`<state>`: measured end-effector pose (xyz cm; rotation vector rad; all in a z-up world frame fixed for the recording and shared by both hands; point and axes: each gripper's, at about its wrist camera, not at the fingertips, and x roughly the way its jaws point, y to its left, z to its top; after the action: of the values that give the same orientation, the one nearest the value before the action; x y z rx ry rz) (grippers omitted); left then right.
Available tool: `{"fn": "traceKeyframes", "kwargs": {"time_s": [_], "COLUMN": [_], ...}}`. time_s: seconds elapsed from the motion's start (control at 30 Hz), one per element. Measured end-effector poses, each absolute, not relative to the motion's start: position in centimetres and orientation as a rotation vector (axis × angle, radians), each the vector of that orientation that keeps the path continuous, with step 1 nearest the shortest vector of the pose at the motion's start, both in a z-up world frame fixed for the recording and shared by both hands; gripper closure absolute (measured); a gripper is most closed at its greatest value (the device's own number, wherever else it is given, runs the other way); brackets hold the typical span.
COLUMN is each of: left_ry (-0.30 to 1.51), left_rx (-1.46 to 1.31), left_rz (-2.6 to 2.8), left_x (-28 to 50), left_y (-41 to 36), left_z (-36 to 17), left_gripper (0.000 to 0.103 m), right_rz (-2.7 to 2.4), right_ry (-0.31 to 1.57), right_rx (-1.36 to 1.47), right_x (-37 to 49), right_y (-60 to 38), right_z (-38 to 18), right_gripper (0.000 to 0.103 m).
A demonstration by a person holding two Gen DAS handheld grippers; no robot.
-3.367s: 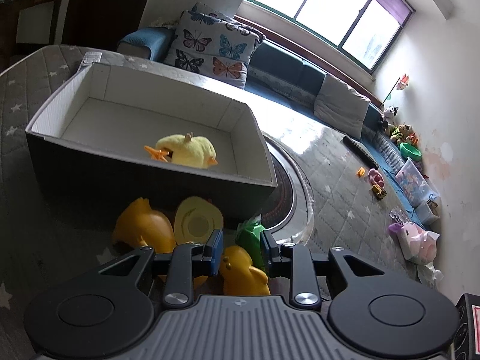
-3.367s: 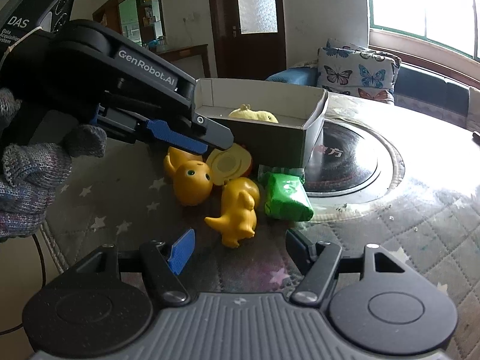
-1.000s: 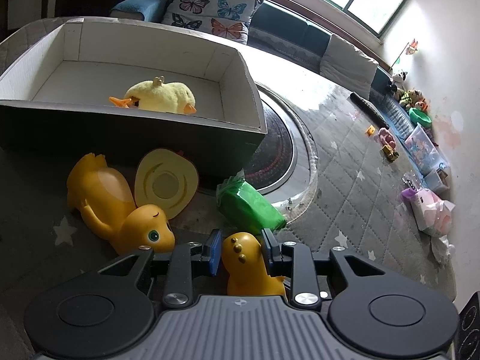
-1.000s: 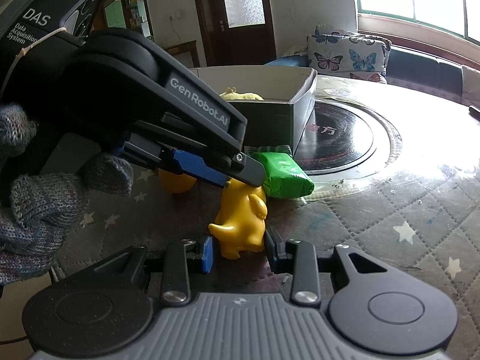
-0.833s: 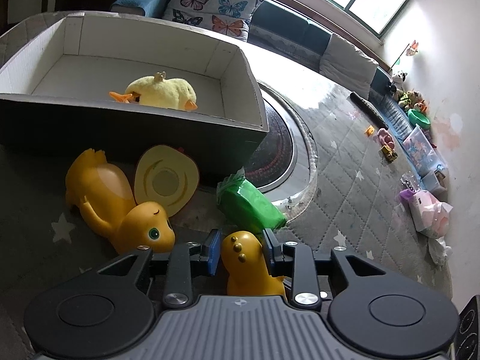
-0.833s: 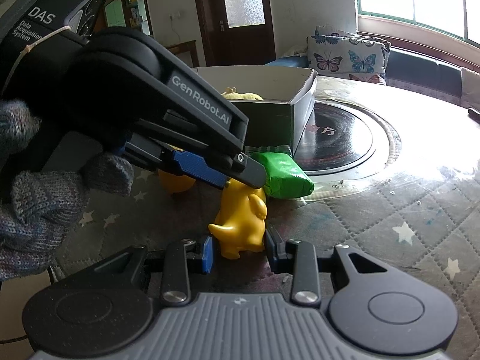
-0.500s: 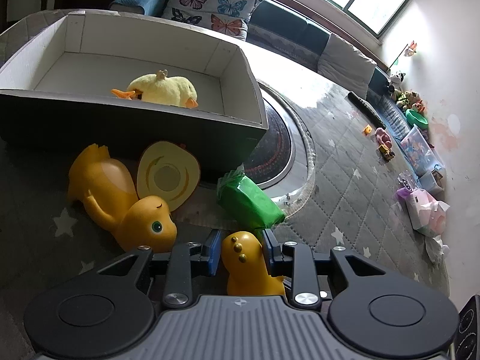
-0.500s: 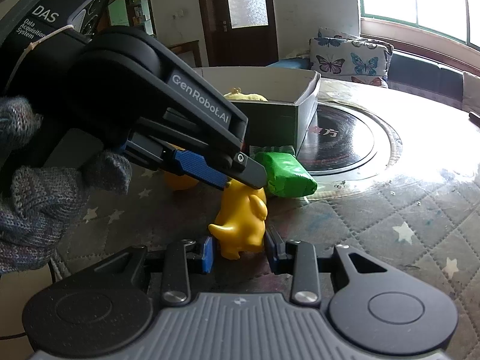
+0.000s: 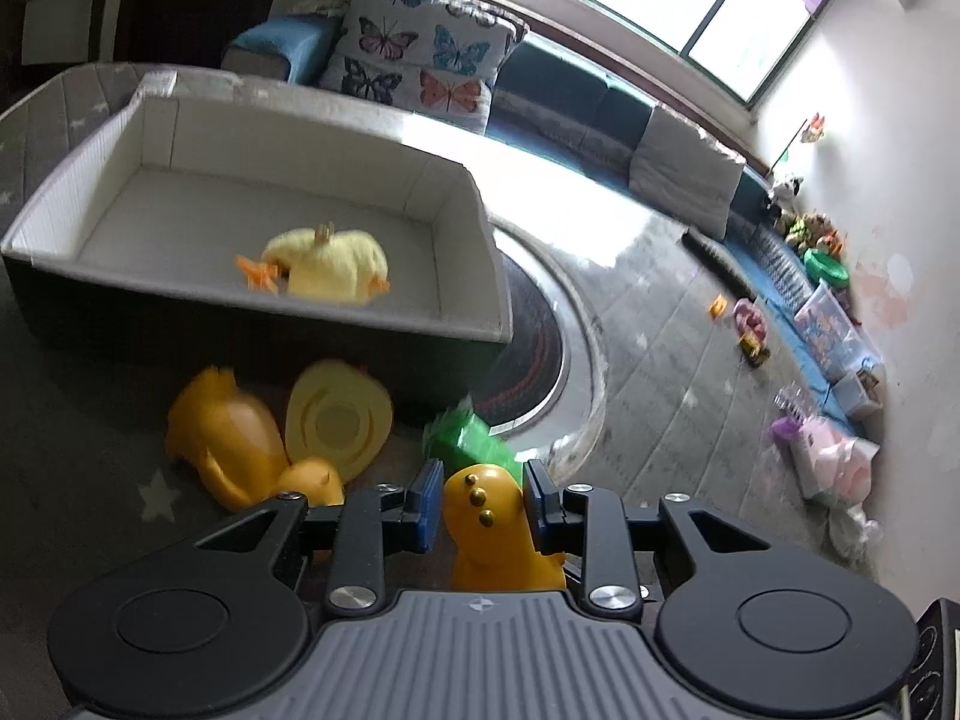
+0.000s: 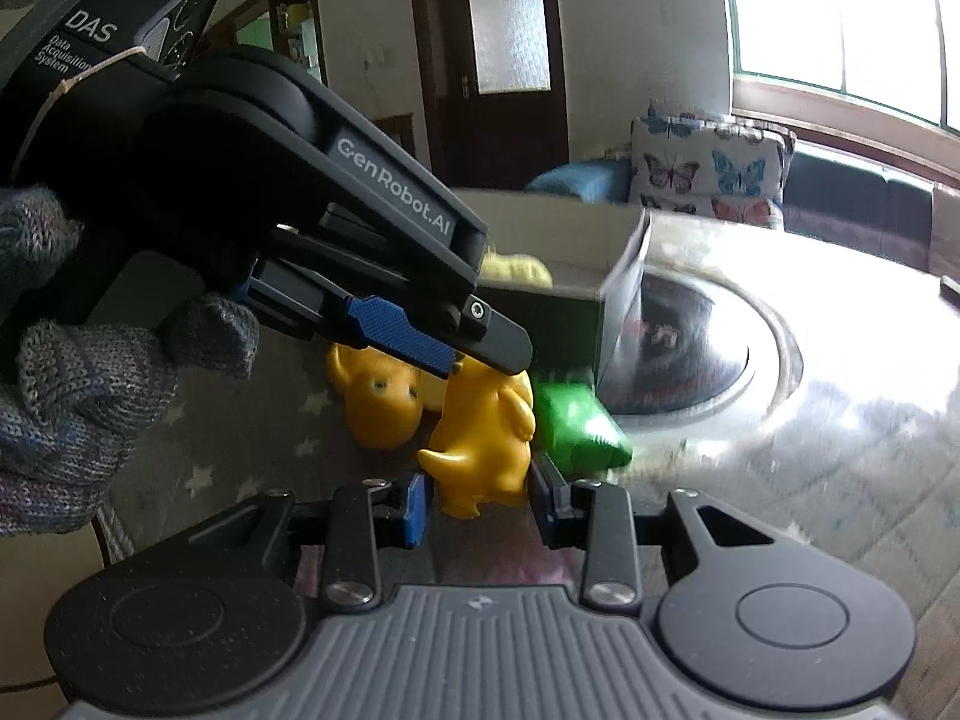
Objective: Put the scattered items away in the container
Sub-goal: 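Lift the rubber duck with the left tool and carry it over the box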
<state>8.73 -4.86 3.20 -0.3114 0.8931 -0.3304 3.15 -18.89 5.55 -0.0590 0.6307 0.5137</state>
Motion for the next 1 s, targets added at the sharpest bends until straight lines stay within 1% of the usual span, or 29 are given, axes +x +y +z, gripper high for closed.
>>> {"fn": "traceKeyframes", "kwargs": {"time_s": [0.23, 0.43, 0.77, 1.0], "left_ry": [0.816, 0.783, 0.793, 0.823], "left_rx": [-0.320, -0.331, -0.342, -0.378], "left_rz": [-0.323, -0.314, -0.327, -0.324], "left_x": [11.4, 15.2, 21.3, 23.4], "left_y": [-4.5, -4.2, -4.0, -3.2], "left_z": [5.5, 6.1, 4.7, 3.0], "left_gripper": [0.072, 0.073, 0.073, 0.073], "right_rz": [0.507, 0.494, 0.459, 0.459], "right_ry": [0.564, 0.542, 0.581, 0.601], "right_rx": [-0.074, -0.086, -0.074, -0.078], "right_x": [5.5, 9.6, 15.6, 17.2], "right_y": [-18.1, -17.3, -16.6, -16.1], "right_z": [7.6, 8.4, 7.5, 6.6], "right_gripper": [0.070, 0.070, 0.070, 0.070]}}
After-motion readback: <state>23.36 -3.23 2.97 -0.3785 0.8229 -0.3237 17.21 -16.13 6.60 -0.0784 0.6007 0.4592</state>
